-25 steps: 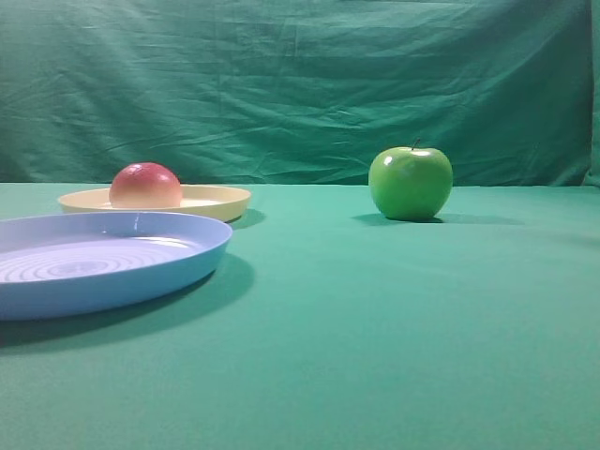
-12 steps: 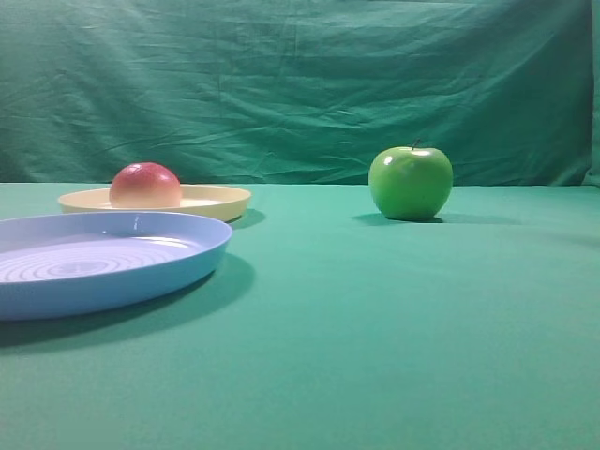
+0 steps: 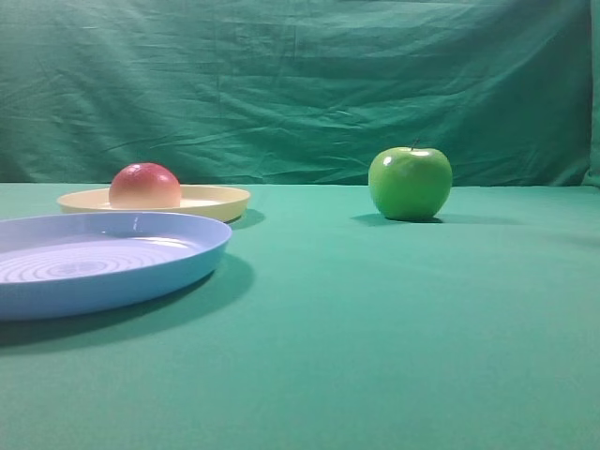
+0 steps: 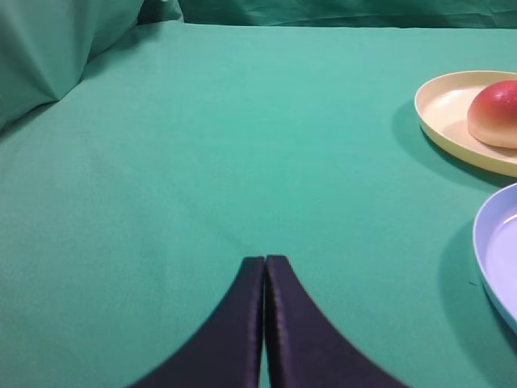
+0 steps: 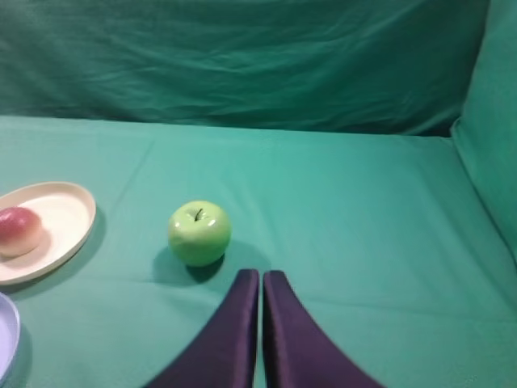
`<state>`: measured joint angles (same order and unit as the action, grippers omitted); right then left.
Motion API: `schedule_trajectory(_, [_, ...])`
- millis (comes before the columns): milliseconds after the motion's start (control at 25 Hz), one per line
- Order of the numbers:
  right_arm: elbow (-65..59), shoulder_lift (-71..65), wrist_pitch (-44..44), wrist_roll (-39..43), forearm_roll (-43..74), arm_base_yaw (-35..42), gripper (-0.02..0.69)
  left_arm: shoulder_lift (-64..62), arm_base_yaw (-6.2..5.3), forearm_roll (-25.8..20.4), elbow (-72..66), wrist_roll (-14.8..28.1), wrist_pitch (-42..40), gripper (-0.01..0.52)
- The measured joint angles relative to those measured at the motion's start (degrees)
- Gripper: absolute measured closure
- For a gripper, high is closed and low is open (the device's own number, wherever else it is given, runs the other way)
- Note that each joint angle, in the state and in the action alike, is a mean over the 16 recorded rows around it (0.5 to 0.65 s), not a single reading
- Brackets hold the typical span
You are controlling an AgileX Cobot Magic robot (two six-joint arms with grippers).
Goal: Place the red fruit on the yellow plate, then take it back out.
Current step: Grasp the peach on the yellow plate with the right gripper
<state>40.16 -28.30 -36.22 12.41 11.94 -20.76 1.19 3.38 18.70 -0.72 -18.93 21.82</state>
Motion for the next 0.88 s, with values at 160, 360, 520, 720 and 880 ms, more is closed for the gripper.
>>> schedule_trajectory(160, [-9.37,6.40,8.56,0.02,-0.56,5.99,0.665,0.00,0.00,0.00,0.00,0.03,0.00,0.514])
schedule_trajectory(360, [-19.71,13.89,16.19,0.02,-1.10,11.64,0.665,0.00,0.00,0.00,0.00,0.03,0.00,0.514])
schedule_trajectory(520, [-26.85,19.38,19.60,0.02,-1.21,14.45,0.665,0.00,0.00,0.00,0.00,0.03,0.00,0.514])
schedule_trajectory(720, [-33.96,24.71,20.45,0.02,-1.27,15.99,0.665,0.00,0.00,0.00,0.00,0.03,0.00,0.514])
schedule_trajectory(880, [-37.84,27.40,19.34,0.02,-1.62,16.38,0.665,0.00,0.00,0.00,0.00,0.03,0.00,0.514])
